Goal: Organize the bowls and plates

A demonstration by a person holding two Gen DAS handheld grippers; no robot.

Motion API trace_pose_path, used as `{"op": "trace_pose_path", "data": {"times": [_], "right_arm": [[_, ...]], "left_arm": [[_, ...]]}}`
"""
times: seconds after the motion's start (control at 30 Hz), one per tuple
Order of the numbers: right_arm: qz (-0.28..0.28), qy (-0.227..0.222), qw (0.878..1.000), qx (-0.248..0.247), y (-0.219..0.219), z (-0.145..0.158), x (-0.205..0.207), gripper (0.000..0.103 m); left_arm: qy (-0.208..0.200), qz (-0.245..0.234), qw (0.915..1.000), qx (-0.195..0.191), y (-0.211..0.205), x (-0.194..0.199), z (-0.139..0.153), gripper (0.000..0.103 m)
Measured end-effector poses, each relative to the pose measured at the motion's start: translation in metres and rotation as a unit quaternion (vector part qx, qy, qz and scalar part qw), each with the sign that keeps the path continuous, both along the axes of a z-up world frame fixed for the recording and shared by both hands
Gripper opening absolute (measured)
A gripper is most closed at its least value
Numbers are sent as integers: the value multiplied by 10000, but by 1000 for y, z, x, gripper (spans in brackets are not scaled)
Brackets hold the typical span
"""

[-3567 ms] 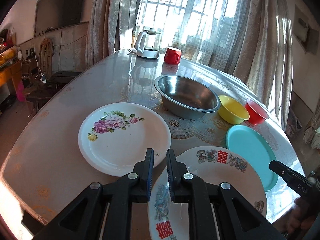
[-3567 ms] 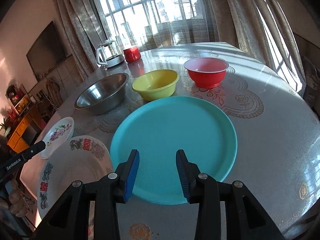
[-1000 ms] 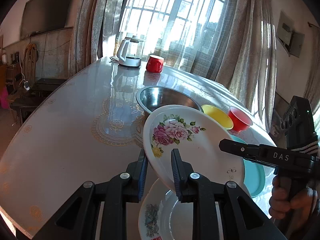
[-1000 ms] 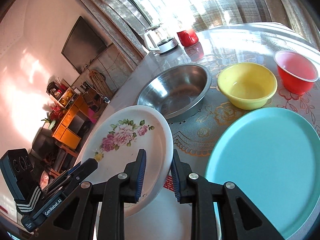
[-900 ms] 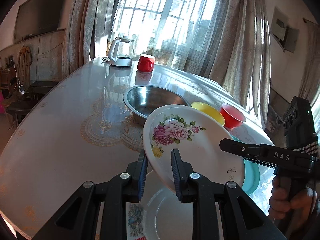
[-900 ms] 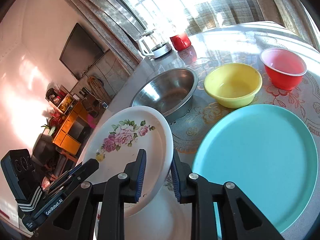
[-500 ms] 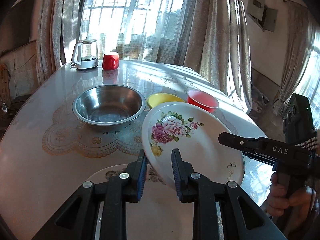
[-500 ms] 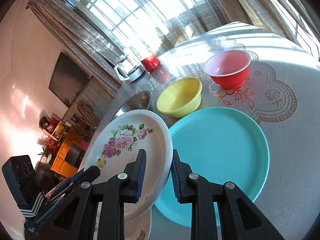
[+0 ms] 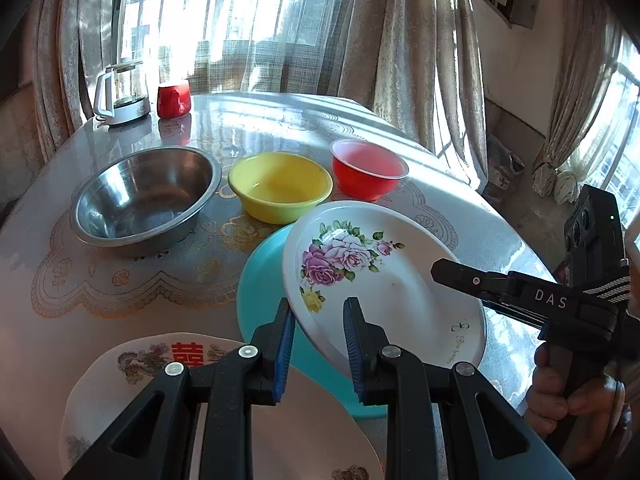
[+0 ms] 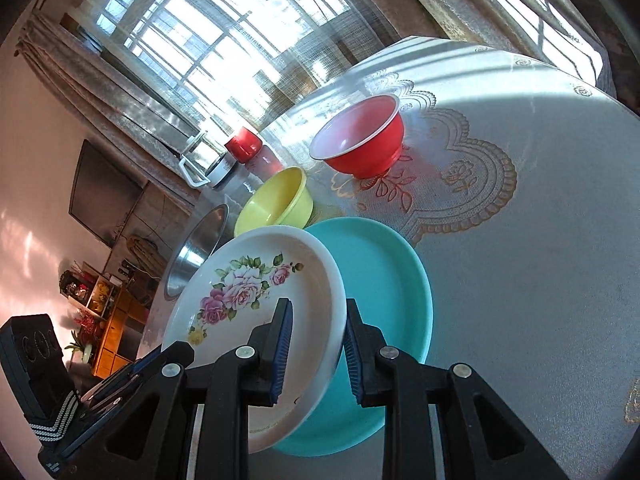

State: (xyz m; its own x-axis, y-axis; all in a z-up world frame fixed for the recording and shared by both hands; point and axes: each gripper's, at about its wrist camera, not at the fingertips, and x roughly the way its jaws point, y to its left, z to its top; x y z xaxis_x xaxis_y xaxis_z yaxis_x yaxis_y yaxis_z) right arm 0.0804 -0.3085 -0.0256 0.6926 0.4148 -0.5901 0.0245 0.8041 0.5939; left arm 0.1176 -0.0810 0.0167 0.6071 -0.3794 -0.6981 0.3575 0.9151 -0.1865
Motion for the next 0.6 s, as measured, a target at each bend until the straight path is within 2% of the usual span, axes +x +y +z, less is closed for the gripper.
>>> {"op": "trace_pose_path", "data": {"times": [0.27, 0.6], "right_arm": [[-121, 156, 9996, -202, -6, -13, 4, 26], [-127, 285, 9989, -341, -2, -29, 10, 25]], "left_arm": [[262, -26, 9993, 260, -13, 13, -16, 25], [505, 168, 9973, 498, -13, 25, -27, 25]]}}
